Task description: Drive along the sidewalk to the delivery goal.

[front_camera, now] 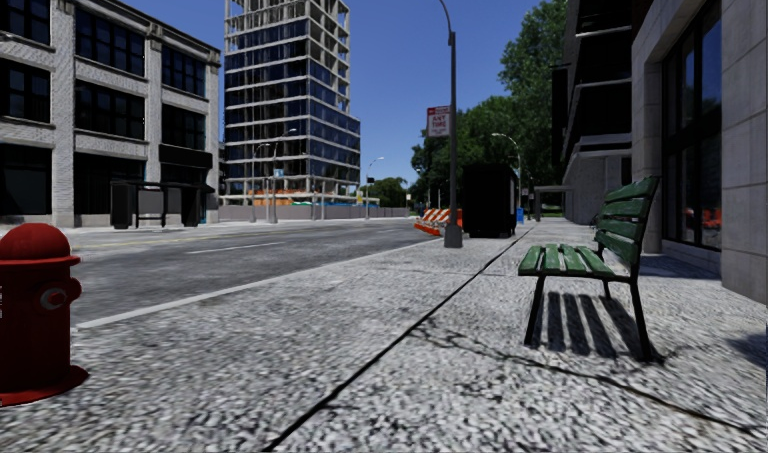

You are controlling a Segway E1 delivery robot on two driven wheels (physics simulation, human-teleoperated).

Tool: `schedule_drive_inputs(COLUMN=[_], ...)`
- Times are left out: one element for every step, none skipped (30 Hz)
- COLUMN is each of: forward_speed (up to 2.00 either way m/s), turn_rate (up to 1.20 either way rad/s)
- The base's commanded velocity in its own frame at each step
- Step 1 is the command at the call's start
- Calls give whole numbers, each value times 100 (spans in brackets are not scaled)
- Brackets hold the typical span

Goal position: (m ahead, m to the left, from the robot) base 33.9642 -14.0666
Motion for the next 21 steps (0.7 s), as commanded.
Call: schedule_drive_inputs(forward_speed=[195,195,195,195,195,195,195,195,195,195,195,195,195,195,195,195,195,195,195,195,195], turn_rate=[0,0,0,0,0,0,0,0,0,0,0,0,0,0,0,0,0,0,0,0,0])
